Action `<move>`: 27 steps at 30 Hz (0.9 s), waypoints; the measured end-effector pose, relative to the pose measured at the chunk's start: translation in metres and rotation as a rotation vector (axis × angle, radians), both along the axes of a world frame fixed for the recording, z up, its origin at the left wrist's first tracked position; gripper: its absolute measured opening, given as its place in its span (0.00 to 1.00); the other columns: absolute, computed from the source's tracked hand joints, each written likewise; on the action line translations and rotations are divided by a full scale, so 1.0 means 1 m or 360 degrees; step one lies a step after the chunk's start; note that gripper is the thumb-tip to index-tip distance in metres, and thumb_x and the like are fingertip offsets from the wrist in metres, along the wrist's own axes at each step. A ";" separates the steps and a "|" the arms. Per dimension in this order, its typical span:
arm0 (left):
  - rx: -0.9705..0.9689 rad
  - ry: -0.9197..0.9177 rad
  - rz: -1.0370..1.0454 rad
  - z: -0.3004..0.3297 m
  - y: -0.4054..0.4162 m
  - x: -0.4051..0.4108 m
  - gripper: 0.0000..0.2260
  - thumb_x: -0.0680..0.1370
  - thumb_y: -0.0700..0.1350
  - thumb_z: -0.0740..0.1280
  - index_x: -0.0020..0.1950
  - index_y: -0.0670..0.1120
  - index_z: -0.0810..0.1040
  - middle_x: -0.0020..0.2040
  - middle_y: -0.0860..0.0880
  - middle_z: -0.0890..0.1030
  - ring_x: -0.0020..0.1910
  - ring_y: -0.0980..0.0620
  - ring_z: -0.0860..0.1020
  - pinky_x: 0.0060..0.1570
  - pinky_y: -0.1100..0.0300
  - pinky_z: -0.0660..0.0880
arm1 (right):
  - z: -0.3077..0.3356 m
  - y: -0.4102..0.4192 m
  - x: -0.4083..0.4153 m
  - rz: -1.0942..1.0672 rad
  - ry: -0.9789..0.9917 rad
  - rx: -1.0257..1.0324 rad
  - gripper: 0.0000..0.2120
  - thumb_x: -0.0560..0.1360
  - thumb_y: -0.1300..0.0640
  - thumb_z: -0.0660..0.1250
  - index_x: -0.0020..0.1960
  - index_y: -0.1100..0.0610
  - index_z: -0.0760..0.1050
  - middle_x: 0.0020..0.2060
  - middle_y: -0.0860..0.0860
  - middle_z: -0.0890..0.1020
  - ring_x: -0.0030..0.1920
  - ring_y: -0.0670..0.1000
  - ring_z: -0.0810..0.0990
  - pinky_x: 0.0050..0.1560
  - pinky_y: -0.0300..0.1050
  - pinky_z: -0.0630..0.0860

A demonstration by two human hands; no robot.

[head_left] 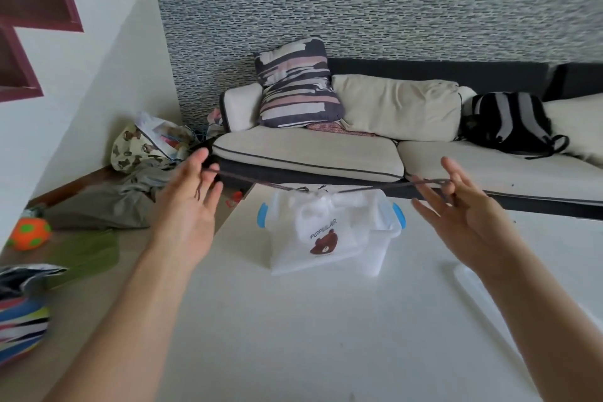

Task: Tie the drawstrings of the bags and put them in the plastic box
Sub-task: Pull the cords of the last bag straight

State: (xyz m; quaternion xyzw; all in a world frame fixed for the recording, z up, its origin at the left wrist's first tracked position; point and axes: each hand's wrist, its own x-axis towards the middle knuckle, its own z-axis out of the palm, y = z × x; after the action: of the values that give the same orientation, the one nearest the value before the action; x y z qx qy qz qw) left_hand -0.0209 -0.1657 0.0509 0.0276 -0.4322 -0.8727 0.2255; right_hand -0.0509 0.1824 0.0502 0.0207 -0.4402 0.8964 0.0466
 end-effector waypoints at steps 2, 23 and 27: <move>0.0395 0.0165 -0.0250 0.015 0.019 0.009 0.13 0.84 0.40 0.59 0.50 0.50 0.83 0.34 0.54 0.76 0.49 0.55 0.85 0.59 0.53 0.79 | 0.012 -0.024 0.011 0.0190 0.0068 -0.0139 0.13 0.83 0.63 0.56 0.60 0.56 0.76 0.28 0.47 0.71 0.49 0.50 0.86 0.59 0.57 0.81; -0.0102 -0.0233 -0.0641 -0.004 0.112 0.027 0.14 0.75 0.31 0.69 0.61 0.34 0.79 0.56 0.40 0.82 0.48 0.51 0.86 0.46 0.66 0.81 | 0.035 -0.071 0.049 0.0284 0.0617 0.0678 0.20 0.69 0.68 0.72 0.60 0.57 0.79 0.44 0.53 0.80 0.46 0.59 0.87 0.53 0.49 0.82; -0.0344 -0.0213 -0.0880 -0.007 0.118 0.033 0.14 0.79 0.31 0.64 0.44 0.43 0.88 0.46 0.47 0.87 0.46 0.55 0.85 0.45 0.67 0.80 | 0.034 -0.080 0.051 0.0185 0.0707 0.1066 0.20 0.72 0.71 0.73 0.60 0.55 0.79 0.48 0.55 0.86 0.46 0.55 0.88 0.49 0.48 0.84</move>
State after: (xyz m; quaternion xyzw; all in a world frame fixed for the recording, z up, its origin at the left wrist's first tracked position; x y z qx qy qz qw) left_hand 0.0119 -0.0479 0.0437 -0.0577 -0.5277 -0.8461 -0.0478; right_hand 0.0003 0.1024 0.0844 0.2528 -0.6852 0.6783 0.0806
